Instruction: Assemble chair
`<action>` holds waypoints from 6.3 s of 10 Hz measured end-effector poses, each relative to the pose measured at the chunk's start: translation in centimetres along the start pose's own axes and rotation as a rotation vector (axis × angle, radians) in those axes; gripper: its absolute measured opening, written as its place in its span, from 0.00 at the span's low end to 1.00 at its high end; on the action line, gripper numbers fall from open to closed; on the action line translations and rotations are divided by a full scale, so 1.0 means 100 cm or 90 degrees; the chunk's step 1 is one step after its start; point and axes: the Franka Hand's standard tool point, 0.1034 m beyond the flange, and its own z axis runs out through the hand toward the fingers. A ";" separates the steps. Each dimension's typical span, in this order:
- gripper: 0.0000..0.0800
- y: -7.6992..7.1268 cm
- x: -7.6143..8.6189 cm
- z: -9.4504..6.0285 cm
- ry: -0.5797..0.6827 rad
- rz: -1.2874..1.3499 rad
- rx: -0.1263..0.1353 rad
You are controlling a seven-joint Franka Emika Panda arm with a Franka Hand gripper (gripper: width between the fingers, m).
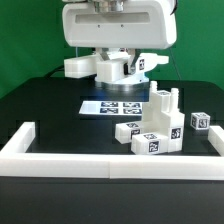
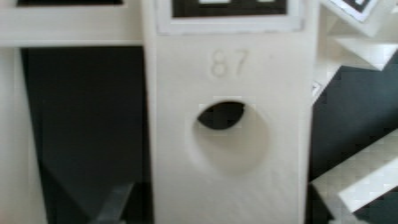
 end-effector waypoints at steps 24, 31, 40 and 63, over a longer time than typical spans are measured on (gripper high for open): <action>0.36 -0.057 -0.012 0.012 0.004 0.271 -0.002; 0.36 -0.068 -0.023 0.017 0.003 0.262 -0.006; 0.36 -0.067 -0.025 0.023 0.000 0.262 -0.013; 0.36 -0.066 -0.030 0.039 -0.006 0.296 -0.029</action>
Offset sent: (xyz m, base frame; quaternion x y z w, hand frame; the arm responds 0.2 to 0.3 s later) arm 0.0044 0.0086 0.0093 0.0076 -0.0080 0.2218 0.9750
